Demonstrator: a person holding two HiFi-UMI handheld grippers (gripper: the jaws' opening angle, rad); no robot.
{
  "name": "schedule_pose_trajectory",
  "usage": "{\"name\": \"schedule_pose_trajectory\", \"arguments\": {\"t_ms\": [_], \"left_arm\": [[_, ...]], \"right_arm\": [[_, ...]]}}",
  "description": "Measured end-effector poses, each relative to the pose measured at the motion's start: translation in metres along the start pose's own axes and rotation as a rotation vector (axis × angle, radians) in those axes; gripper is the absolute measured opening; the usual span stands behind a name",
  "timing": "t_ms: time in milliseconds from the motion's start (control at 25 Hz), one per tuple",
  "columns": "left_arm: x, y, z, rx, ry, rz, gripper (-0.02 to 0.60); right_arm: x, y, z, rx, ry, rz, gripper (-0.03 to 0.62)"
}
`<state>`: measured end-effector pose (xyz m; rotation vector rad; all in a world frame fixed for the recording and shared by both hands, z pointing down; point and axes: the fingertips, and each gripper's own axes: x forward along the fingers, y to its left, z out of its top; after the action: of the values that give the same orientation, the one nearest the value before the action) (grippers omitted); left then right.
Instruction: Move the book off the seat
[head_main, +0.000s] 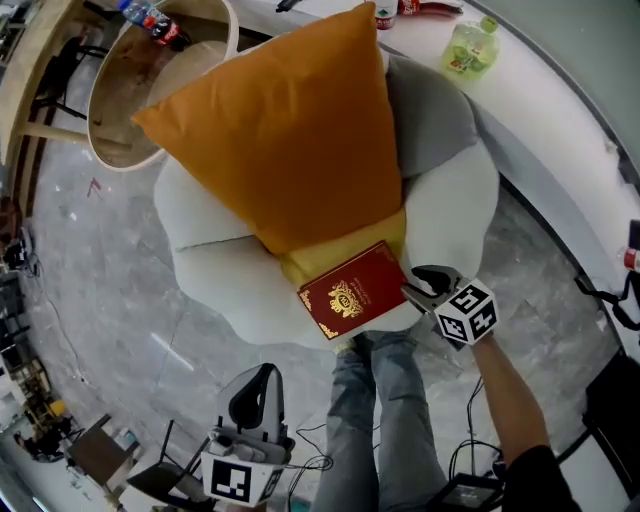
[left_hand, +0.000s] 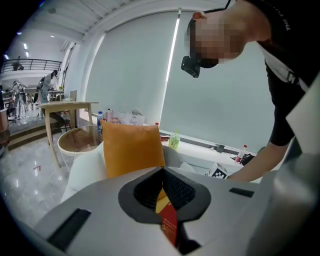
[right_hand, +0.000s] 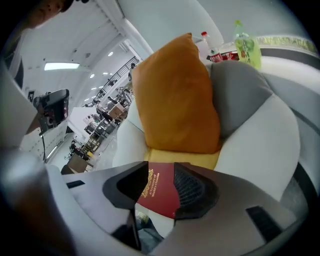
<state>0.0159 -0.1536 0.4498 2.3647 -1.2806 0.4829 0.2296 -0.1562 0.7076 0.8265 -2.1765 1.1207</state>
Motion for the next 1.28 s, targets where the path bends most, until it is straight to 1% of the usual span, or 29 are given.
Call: {"name": "schedule_pose_trajectory", "arguments": {"t_ms": [120,320,400,520,640,760,840,920,1000,1080,1200,1240,1280], "left_arm": [[0.017,0.003,-0.038,0.009,0.036,-0.020,0.013],[0.045,0.009,-0.081,-0.002,0.062,-0.034,0.014],[0.050,0.014,-0.094,-0.011,0.067,-0.030,0.013],[0.052,0.021,-0.106,-0.034,0.067,-0.028,0.014],[0.052,0.026,-0.114,-0.045,0.067,-0.029,0.014],[0.052,0.032,-0.119,-0.050,0.068,-0.029,0.014],[0.052,0.035,-0.122,-0.052,0.068,-0.029,0.014],[0.052,0.038,-0.123,-0.055,0.067,-0.028,0.014],[0.051,0.040,-0.122,-0.058,0.062,-0.026,0.014],[0.049,0.040,-0.116,-0.060,0.053,-0.021,0.014],[0.047,0.038,-0.103,-0.063,0.040,-0.016,0.014],[0.045,0.038,-0.098,-0.066,0.035,-0.012,0.014],[0.040,0.040,-0.093,-0.068,0.029,-0.008,0.013]], "right_arm": [[0.038,-0.021,-0.033,0.025,0.046,0.004,0.190],[0.090,-0.050,-0.076,0.068,0.126,0.024,0.239],[0.108,-0.058,-0.089,0.084,0.164,0.037,0.270],[0.125,-0.063,-0.106,0.129,0.230,0.068,0.295],[0.136,-0.065,-0.119,0.209,0.289,0.126,0.318],[0.138,-0.068,-0.124,0.286,0.334,0.188,0.331],[0.139,-0.069,-0.125,0.308,0.364,0.213,0.336],[0.138,-0.066,-0.124,0.299,0.397,0.233,0.334],[0.131,-0.061,-0.120,0.267,0.433,0.264,0.320],[0.116,-0.049,-0.110,0.244,0.462,0.327,0.298],[0.088,-0.026,-0.091,0.244,0.497,0.467,0.297],[0.082,-0.016,-0.085,0.238,0.509,0.501,0.293],[0.078,-0.005,-0.079,0.218,0.523,0.516,0.288]]}}
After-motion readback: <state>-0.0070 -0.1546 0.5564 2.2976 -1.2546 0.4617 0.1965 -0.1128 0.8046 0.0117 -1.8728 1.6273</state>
